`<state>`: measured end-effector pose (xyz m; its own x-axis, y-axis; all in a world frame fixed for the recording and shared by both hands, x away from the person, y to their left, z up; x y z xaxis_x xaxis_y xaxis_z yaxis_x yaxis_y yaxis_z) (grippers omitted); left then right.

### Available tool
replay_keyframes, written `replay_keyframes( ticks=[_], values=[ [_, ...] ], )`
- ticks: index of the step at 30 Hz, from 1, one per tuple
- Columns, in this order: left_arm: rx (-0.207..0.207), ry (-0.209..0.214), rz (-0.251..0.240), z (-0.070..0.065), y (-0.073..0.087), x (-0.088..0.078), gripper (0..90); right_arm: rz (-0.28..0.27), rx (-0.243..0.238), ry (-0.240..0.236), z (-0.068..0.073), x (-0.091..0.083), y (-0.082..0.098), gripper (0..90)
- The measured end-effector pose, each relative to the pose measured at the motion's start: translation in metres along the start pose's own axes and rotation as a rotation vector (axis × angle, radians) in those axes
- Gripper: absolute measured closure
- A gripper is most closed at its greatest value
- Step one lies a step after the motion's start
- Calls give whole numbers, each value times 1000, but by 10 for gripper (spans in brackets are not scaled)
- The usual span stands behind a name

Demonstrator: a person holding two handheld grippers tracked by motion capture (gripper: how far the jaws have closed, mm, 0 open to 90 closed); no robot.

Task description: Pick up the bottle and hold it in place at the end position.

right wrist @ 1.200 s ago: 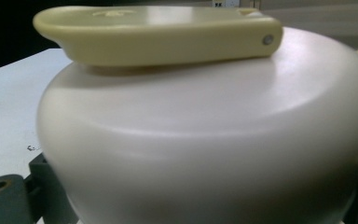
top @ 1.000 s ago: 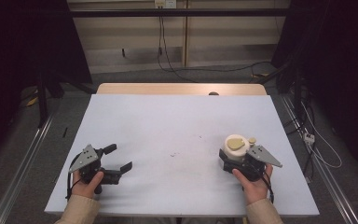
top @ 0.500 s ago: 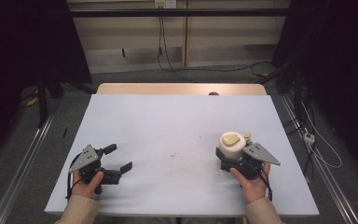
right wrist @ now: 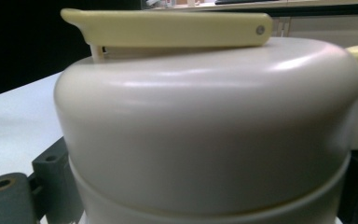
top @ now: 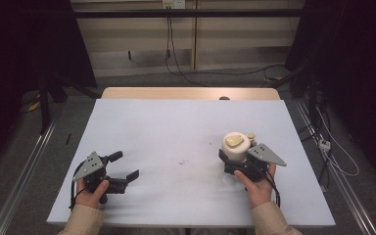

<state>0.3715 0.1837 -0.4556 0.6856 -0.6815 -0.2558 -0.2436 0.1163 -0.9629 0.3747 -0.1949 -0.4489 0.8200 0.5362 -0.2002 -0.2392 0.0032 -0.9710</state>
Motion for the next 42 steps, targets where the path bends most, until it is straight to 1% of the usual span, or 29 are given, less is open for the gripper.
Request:
replay_keyframes(
  ticks=[9, 10, 11, 15, 16, 21, 27, 31, 33, 35, 36, 42],
  values=[
    [4, 0, -3, 1, 0, 0, 36, 2, -9, -25, 5, 12, -4, 67],
    [4, 0, -3, 1, 0, -1, 36, 2, -1, -28, 6, 13, -4, 67],
    [4, 0, -4, 0, 0, -1, 36, 4, -10, -31, 7, 14, -4, 67],
    [3, 1, -3, 0, 0, -1, 36, 9, -15, -40, 9, 18, -5, 67],
    [4, 1, -1, 0, 0, 0, 36, 8, -8, -40, 10, 19, -5, 67],
    [5, 1, -3, 0, 0, -1, 36, 11, -11, -54, 12, 26, -7, 67],
    [-9, -7, -10, 1, 0, -2, 36, 13, -22, -71, 19, 35, -9, 67],
    [-10, -8, -10, 2, 0, -3, 36, 17, -34, -78, 21, 39, -9, 67],
    [-7, -7, -8, 2, 0, -3, 36, 12, -23, -80, 22, 42, -10, 68],
    [-7, -6, -8, 2, 0, -3, 36, 12, -27, -81, 22, 43, -10, 67],
    [-7, -7, -8, 2, 0, -3, 36, 10, -18, -82, 23, 44, -10, 67],
    [-5, -6, -8, 2, 0, -3, 36, 17, -22, -88, 24, 50, -9, 67]
  ],
)
Point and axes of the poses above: each handheld gripper's, and its own axes: x roughly forward along the jaws, y roughly out of its underside, z roughly to its left, the point moved 6 cm from there along x, roughly forward along the jaws, and after that the axes turned 9 degrees about -y, right-handed, at the moved point
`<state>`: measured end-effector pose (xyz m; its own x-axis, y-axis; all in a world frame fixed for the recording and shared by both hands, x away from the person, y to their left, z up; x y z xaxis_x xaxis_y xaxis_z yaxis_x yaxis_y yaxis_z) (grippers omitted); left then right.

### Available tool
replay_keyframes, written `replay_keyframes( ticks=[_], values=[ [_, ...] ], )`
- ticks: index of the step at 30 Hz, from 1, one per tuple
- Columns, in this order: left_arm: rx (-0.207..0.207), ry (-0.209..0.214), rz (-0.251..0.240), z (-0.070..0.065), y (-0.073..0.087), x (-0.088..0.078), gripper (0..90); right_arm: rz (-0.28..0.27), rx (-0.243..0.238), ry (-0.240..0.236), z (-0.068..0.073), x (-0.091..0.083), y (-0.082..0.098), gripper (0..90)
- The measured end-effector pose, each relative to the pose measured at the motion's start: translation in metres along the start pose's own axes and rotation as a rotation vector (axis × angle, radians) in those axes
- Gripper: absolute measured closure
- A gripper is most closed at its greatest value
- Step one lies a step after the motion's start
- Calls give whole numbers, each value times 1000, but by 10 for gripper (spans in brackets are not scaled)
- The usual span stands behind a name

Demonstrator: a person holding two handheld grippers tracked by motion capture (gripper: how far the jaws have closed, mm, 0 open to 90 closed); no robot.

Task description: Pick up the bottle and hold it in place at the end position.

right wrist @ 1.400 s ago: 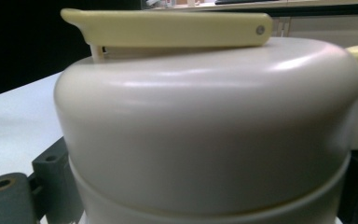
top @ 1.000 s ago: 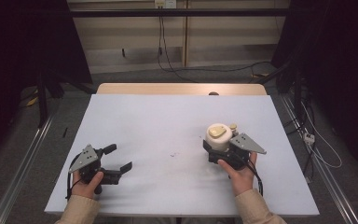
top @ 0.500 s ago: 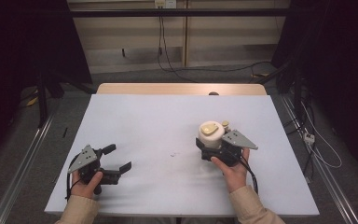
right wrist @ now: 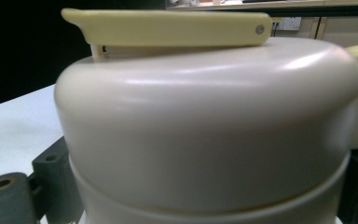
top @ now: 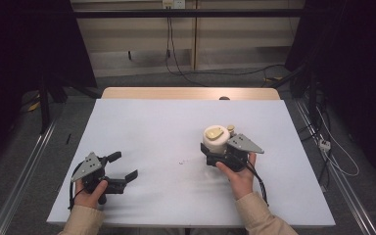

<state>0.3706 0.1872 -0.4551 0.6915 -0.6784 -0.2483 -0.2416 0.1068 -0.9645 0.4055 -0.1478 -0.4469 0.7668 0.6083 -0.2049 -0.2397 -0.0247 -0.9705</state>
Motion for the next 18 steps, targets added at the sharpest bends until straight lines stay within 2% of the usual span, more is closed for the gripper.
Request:
replay_keyframes(
  ticks=[18],
  values=[
    [-1, -1, 3, 1, 1, -3, 36, 7, -1, -28, 9, 16, -1, 67]
  ],
)
Point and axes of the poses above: each handheld gripper's, and its own axes: x roughly forward along the jaws, y roughly out of its underside, z roughly to its left, the point moved 6 cm from there along x, roughly forward along the jaws, and after that the axes turned 9 degrees about -y, right-handed, at the moved point
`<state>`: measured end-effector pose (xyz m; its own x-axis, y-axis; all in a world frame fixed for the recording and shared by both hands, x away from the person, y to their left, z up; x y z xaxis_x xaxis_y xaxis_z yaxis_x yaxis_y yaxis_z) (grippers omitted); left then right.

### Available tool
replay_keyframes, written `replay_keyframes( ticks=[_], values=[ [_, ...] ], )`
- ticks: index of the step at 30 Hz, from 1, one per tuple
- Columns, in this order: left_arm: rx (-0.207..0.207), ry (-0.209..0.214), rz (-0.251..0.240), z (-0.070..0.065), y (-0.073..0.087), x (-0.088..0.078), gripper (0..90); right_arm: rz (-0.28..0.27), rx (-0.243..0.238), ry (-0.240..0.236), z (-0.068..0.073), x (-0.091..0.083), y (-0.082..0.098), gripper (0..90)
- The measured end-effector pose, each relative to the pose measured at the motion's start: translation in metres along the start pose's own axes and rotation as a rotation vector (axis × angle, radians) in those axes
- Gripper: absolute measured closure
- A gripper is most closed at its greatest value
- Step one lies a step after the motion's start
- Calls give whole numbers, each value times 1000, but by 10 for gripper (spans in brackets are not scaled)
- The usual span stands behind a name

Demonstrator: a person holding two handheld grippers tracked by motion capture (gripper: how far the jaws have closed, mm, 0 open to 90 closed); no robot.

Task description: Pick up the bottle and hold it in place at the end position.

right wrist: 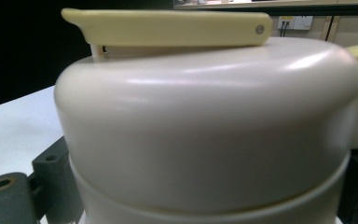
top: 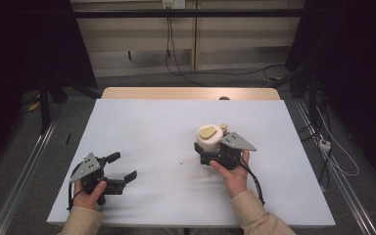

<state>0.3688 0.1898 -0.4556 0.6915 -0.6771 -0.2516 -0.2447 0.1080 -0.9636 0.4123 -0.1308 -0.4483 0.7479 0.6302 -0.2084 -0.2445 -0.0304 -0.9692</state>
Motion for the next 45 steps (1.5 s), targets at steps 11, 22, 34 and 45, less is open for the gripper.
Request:
replay_keyframes(
  ticks=[11, 22, 34, 45],
  values=[
    [8, 5, 4, 1, 1, -2, 36, 2, -2, -13, 3, 8, -1, 68],
    [5, 0, -1, 2, 1, -4, 36, 7, -4, -28, 6, 17, -2, 67],
    [7, -1, 0, 1, 1, -5, 36, 13, -8, -35, 8, 25, -3, 67],
    [5, -5, 0, 2, 2, -6, 36, 13, -11, -38, 9, 31, -4, 67]
  ],
)
Point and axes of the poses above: each handheld gripper's, and its own axes: x roughly forward along the jaws, y roughly out of its underside, z roughly to its left, the point moved 6 cm from there along x, roughly forward along the jaws, and after that the axes turned 9 degrees about -y, right-handed, at the moved point
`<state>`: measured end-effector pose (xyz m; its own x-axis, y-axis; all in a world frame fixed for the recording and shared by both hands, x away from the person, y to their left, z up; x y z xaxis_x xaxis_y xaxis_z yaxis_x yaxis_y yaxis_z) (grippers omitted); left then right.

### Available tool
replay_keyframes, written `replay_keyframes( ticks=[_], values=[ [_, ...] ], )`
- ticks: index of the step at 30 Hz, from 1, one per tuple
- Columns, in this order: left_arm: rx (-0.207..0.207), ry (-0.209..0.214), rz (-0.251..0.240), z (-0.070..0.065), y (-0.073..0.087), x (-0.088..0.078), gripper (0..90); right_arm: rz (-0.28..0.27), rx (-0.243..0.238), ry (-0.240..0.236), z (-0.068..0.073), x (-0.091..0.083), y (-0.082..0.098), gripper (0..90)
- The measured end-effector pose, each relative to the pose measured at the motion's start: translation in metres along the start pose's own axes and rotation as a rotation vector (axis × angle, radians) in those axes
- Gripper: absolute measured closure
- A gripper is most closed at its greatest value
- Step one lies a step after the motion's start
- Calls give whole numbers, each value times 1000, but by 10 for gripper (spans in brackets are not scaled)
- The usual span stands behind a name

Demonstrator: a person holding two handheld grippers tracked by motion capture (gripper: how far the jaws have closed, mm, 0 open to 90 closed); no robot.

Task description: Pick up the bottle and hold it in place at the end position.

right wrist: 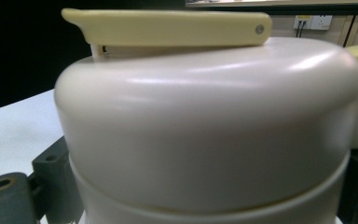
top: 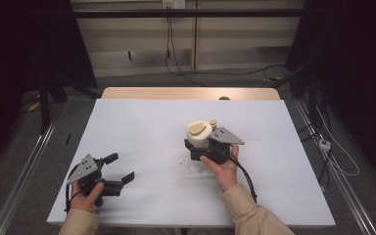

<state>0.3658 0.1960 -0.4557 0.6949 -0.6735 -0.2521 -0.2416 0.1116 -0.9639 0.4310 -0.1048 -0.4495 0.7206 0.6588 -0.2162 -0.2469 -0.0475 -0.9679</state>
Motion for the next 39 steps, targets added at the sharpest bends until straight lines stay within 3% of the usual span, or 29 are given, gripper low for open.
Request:
replay_keyframes(
  ticks=[39],
  values=[
    [-9, -2, 0, 2, 1, -1, 36, 6, -11, -19, -3, 28, -3, 67]
  ],
)
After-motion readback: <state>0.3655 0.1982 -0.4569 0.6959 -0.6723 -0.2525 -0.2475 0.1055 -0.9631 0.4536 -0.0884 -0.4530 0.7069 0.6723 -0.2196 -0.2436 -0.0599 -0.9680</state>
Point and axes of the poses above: each handheld gripper's, and its own axes: x roughly forward along the jaws, y roughly out of its underside, z roughly to its left, the point moved 6 cm from there along x, roughly forward along the jaws, and after that the axes turned 9 degrees about -y, right-handed, at the moved point
